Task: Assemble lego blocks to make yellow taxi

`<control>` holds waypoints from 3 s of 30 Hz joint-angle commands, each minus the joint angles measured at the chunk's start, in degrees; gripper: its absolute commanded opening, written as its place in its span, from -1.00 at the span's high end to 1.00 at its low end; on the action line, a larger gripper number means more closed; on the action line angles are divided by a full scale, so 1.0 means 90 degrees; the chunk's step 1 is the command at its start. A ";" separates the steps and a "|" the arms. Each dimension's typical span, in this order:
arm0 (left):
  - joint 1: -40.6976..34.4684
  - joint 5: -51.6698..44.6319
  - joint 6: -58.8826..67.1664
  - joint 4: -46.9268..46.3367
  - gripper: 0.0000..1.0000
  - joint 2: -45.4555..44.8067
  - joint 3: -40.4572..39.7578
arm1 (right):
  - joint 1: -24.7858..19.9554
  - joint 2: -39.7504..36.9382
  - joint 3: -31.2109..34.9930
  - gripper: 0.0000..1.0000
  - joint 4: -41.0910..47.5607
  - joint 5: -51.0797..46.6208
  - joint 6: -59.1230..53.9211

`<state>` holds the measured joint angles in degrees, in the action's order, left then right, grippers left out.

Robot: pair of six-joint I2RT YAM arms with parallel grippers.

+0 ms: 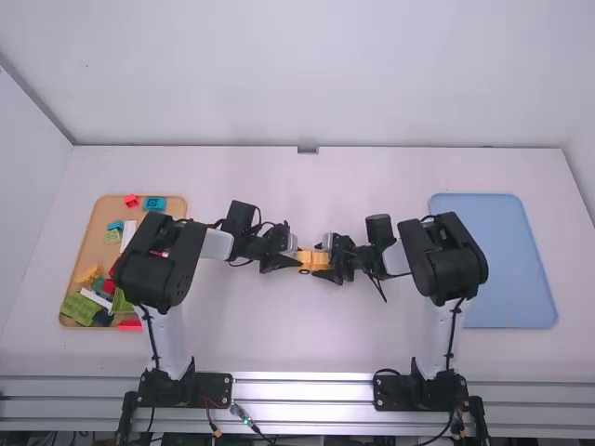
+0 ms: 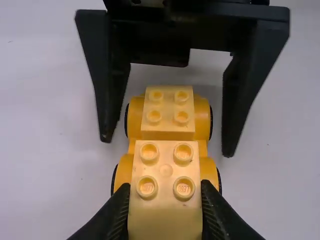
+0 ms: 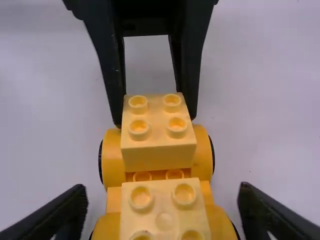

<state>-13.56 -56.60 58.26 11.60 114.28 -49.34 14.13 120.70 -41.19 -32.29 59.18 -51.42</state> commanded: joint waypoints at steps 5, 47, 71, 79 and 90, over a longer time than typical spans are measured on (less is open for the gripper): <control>-0.0359 0.0359 -0.0126 -0.0168 0.61 0.0041 -0.0257 | 0.0019 0.0095 -0.0083 -0.03 0.0053 0.0061 -0.0007; -0.0612 0.0784 -0.0257 -0.2181 0.96 -0.0758 -0.1243 | 0.0019 0.0095 -0.0090 0.20 0.0469 -0.0442 -0.0175; -0.0585 0.1496 0.0177 -0.2011 0.96 0.0090 -0.0461 | 0.0019 0.0095 -0.0090 0.23 0.0452 -0.0440 -0.0172; -0.0556 0.1581 -0.0425 -0.1404 0.96 -0.0012 -0.0386 | 0.0019 0.0095 -0.0090 0.23 0.0454 -0.0440 -0.0172; 0.0066 0.0580 -0.1144 -0.2533 -0.11 -0.2069 -0.1571 | 0.0019 0.0095 -0.0090 0.00 0.0452 -0.0522 -0.0163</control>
<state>-14.24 -50.30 52.38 -10.79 100.75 -60.40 14.41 120.62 -42.26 -29.02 59.09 -52.86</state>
